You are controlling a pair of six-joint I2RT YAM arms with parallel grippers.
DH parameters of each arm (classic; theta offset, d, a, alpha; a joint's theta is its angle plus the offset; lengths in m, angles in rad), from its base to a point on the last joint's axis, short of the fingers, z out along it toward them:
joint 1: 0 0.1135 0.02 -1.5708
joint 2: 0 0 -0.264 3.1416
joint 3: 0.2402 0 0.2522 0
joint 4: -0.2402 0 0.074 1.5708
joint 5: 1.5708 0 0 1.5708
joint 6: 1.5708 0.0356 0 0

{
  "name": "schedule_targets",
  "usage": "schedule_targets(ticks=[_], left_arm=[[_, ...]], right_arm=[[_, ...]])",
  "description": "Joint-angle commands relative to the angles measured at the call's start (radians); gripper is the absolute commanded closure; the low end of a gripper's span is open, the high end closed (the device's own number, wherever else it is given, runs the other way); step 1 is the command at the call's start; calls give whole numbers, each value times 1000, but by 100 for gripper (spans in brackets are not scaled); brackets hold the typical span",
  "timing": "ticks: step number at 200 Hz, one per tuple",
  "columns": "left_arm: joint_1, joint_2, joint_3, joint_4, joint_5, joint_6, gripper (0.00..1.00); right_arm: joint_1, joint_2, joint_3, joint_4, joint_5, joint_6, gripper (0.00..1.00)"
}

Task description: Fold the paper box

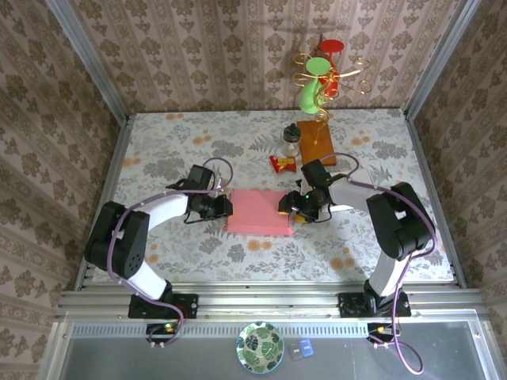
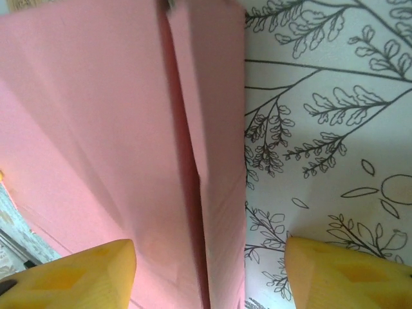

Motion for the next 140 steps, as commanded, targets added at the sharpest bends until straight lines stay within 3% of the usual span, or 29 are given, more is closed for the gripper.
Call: schedule_targets(ticks=[1,140], left_arm=[[9,22,-51,-16,-27,-17,85],[90,46,-127,53,-7,-66,92]], right_arm=[[7,7,-32,85,-67,12,34],[6,78,-46,429,-266,157,36]])
